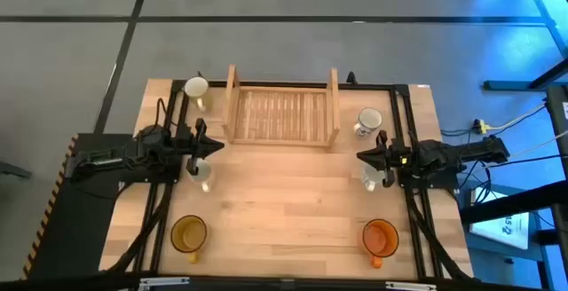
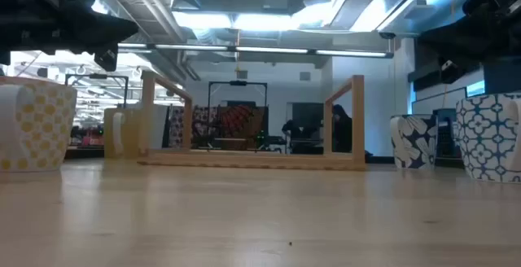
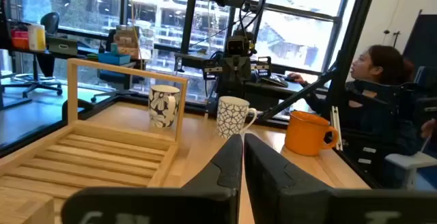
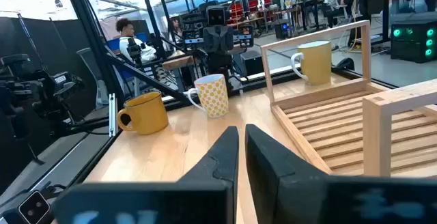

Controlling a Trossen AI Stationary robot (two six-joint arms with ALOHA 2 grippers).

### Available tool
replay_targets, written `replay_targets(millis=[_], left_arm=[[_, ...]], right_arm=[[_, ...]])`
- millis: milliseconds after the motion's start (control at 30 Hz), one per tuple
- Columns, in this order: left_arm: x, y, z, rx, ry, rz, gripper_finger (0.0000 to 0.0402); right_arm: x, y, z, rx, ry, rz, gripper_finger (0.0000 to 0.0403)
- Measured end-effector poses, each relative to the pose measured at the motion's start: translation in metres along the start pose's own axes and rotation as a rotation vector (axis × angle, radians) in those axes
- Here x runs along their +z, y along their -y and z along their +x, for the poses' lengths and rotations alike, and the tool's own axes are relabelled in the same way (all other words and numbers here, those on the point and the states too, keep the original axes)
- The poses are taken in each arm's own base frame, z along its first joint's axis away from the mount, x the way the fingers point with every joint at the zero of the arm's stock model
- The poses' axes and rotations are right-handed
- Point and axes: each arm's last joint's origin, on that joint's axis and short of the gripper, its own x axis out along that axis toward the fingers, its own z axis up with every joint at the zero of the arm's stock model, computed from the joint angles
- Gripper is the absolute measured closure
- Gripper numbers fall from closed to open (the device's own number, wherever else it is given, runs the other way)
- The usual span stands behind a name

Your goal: Place coffee mugs

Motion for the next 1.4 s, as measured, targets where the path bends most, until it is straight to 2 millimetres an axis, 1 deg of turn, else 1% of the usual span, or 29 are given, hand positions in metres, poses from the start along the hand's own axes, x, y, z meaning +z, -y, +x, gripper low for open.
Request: replay_targets(millis=[600,833,967,1100,1233,1400], left_arm=[[0.0,0.0,0.0,0.0,0.0,0.0,0.0392],[0.0,0.0,0.0,0.0,0.0,0.0,0.0392],[0.0,0.0,0.0,0.0,0.0,0.0,0.0392],[0.0,0.0,0.0,0.0,0.0,0.0,0.0392],[0.0,0.0,0.0,0.001,0.0,0.0,0.0392],[0.001,-0.002,0.0,0.062,0.019,0.051,0.0392]], right_arm=[[0.002,0.0,0.0,-0.016,0.024,0.006,0.0384],[0.014,0.0,-0.001,-0.067,0.159,0.146,0.0384],[0.016,0.0,-0.001,-0.066,0.189,0.197,0.0384],[0.017,0.002,-0.002,-0.122,0.22,0.285,0.0384],[0.023,0.002,-0.003,-0.148,0.292,0.318,0.0384],[0.03,0.004,-0.006,-0.215,0.393,0.356,0.0384]])
